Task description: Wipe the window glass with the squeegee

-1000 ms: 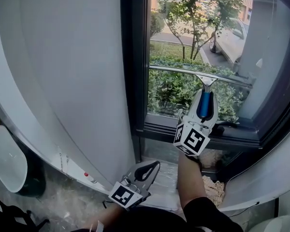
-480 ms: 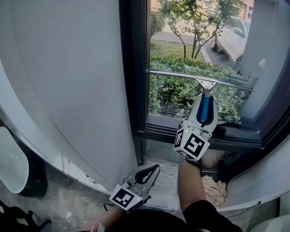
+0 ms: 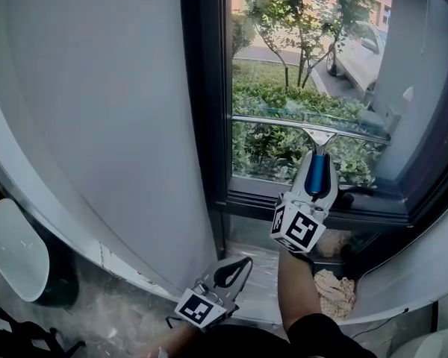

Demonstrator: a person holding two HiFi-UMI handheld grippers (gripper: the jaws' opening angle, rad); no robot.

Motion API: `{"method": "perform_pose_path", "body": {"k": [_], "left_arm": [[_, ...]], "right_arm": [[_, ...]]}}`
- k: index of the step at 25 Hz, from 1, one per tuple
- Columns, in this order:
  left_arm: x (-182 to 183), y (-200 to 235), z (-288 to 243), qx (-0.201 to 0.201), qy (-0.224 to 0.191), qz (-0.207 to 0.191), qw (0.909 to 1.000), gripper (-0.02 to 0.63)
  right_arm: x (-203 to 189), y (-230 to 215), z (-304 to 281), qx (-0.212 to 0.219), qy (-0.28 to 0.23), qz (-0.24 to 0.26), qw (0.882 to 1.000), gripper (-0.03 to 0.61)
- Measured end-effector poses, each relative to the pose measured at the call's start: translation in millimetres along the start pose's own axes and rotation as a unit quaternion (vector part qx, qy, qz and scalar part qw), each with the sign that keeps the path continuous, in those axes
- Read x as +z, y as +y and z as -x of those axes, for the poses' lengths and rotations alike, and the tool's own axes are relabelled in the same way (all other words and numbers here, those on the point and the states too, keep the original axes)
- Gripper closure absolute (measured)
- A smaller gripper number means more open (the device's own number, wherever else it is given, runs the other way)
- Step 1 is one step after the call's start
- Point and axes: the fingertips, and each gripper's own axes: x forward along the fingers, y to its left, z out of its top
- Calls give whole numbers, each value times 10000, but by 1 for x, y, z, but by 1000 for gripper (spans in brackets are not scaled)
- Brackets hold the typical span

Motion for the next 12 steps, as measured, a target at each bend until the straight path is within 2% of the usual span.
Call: {"method": "perform_pose_path", "body": {"k": [12], "left_arm": [[-11, -2, 8, 22, 139, 122, 9998, 614]], "right_arm": [[-18, -2, 15, -42, 230, 29, 9997, 449]]}}
